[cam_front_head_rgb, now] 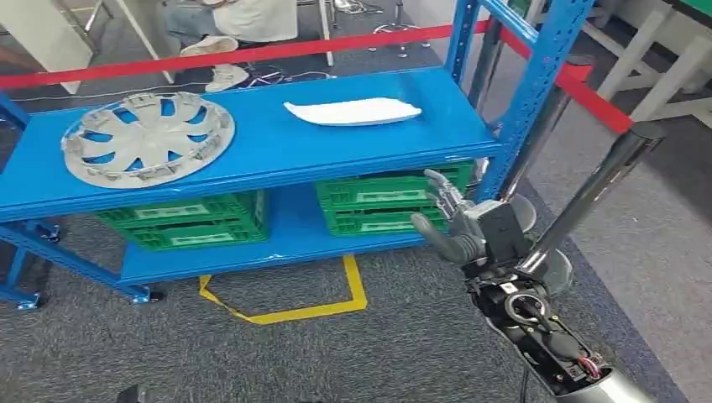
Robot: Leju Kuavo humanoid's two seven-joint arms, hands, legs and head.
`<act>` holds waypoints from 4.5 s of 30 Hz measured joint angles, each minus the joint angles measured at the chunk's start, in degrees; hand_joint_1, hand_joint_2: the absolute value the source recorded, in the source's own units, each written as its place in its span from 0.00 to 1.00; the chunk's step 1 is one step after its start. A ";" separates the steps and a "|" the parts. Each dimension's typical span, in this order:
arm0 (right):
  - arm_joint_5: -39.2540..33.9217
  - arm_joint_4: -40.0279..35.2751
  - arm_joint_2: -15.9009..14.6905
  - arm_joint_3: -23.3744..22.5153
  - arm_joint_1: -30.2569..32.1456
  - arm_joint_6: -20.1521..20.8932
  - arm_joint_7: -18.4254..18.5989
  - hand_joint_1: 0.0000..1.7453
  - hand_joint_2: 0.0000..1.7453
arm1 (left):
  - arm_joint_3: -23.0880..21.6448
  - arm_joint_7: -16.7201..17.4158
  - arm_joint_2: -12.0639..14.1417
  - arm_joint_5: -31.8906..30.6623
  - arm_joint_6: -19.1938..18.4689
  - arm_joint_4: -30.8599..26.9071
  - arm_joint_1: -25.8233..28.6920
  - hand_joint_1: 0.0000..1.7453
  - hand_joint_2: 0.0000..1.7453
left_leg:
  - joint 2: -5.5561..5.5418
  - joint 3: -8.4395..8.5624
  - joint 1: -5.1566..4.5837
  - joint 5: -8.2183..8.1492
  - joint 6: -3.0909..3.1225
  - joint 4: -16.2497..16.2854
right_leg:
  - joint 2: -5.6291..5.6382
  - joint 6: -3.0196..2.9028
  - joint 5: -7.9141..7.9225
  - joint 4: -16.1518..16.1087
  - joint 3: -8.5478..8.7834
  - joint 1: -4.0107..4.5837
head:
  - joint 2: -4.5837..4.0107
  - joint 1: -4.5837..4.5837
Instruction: Take the parts from the cabinet and place them on the table.
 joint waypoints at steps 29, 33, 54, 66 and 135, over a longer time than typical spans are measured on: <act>1.49 0.15 -0.07 0.79 -0.79 1.49 1.03 0.00 0.00 | -0.76 0.26 0.17 0.13 -0.37 0.15 -0.27 0.00 0.00 | -1.18 2.75 0.16 0.45 -0.09 -4.15 | -0.48 0.01 1.30 -1.18 0.10 0.12 | 0.00 0.99; 1.49 0.15 -0.07 0.85 -0.53 1.57 1.09 0.00 0.00 | -0.77 0.26 0.22 0.15 -0.35 0.15 0.05 0.00 0.00 | -0.63 3.30 0.87 7.53 -0.76 -10.15 | -0.82 0.47 0.19 -1.16 1.43 -0.32 | 0.00 0.18; 0.02 0.72 -0.09 0.66 -0.90 0.11 0.20 0.00 0.00 | -0.77 0.13 0.29 0.40 -0.13 0.17 -0.05 0.00 0.00 | -1.07 11.62 -0.13 7.53 2.85 -20.03 | -0.57 2.11 1.99 2.62 -1.94 -0.18 | 0.00 3.23; 0.28 0.63 -0.42 -0.04 0.57 -0.44 0.52 0.00 0.00 | -0.79 0.22 0.52 -0.17 -0.52 0.17 0.10 0.00 0.00 | -0.81 2.13 0.36 5.32 -0.12 -6.39 | -0.52 0.07 -0.20 -1.15 1.83 -0.06 | 0.00 0.52; 46.23 -4.39 -2.25 -0.85 1.00 5.44 32.13 0.00 1.00 | -0.79 0.74 0.85 0.02 -0.90 0.20 -0.03 0.00 0.00 | -0.68 8.20 0.32 9.86 2.26 -19.87 | -0.11 2.48 -2.66 -1.17 3.09 0.13 | 0.00 0.42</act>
